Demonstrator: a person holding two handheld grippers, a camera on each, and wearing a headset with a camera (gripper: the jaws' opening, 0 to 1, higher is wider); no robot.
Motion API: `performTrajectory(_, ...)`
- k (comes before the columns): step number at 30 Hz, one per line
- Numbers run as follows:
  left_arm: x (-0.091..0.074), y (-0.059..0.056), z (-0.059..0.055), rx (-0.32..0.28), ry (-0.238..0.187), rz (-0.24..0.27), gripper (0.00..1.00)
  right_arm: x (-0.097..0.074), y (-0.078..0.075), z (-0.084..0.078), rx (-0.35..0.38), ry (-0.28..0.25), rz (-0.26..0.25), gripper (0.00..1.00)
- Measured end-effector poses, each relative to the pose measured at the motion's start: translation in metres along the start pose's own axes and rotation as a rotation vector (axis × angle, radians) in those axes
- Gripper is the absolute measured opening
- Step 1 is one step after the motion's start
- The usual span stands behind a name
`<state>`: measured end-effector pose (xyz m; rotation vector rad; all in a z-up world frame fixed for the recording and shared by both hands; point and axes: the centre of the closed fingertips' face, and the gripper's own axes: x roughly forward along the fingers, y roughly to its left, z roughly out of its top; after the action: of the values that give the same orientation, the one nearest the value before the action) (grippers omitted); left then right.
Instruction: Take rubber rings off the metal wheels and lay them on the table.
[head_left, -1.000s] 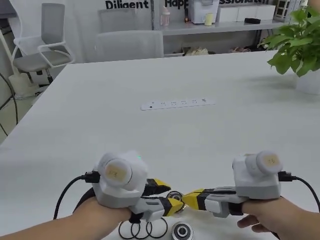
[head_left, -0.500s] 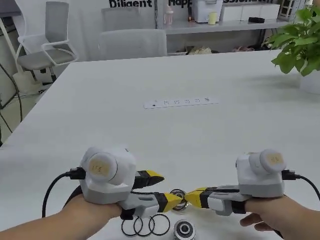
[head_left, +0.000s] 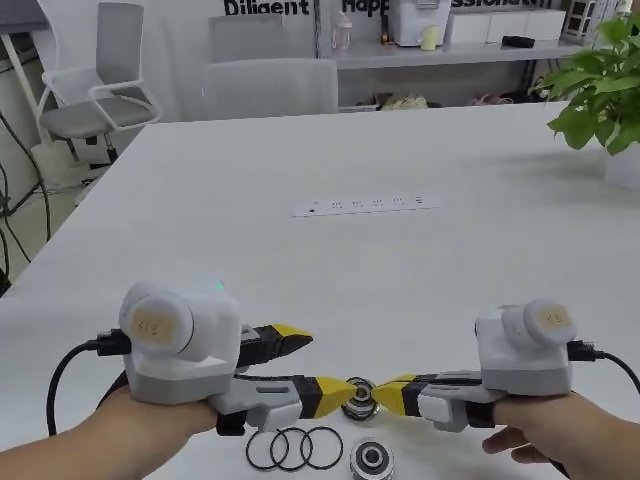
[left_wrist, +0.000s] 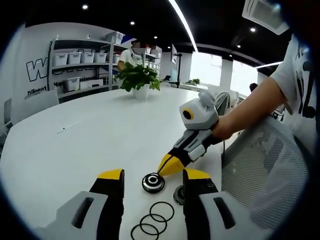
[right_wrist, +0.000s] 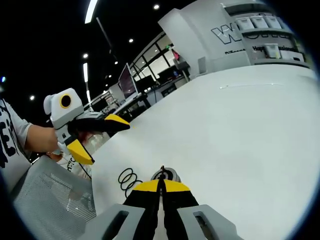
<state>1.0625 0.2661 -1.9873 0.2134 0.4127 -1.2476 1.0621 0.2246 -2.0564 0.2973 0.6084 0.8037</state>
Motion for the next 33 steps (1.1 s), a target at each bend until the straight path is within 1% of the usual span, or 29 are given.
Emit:
performTrajectory(3,-0.004,-0.002,0.002,-0.006,-0.01,0.0,0.45,0.0,0.0,0.0,0.0,0.0,0.0,0.0)
performTrajectory(8,-0.014,-0.004,0.003,0.02,-0.011,0.003,0.49,0.0,0.001,-0.001,-0.001,0.003,0.003,0.0)
performTrajectory(11,-0.02,-0.004,0.002,0.024,-0.01,0.006,0.51,0.0,0.003,-0.002,0.0,0.008,0.006,0.0)
performTrajectory(13,-0.025,-0.002,0.001,0.017,-0.012,0.012,0.52,0.0,0.003,-0.002,-0.003,0.012,0.008,0.0)
performTrajectory(19,-0.04,-0.002,-0.002,0.02,-0.009,0.028,0.55,0.001,0.006,-0.004,-0.004,0.019,0.014,0.0)
performTrajectory(23,-0.048,-0.004,-0.005,0.018,-0.006,0.031,0.6,0.001,0.006,-0.005,-0.006,0.025,0.014,0.0)
performTrajectory(28,-0.056,-0.005,-0.01,0.006,-0.002,0.038,0.62,0.001,0.007,-0.005,-0.003,0.024,0.016,0.0)
performTrajectory(30,-0.058,-0.006,-0.012,-0.001,0.002,0.036,0.64,0.0,0.007,-0.004,-0.002,0.024,0.016,0.0)
performTrajectory(33,-0.063,-0.008,-0.013,0.009,0.004,0.041,0.65,0.0,0.007,-0.004,-0.003,0.022,0.018,0.0)
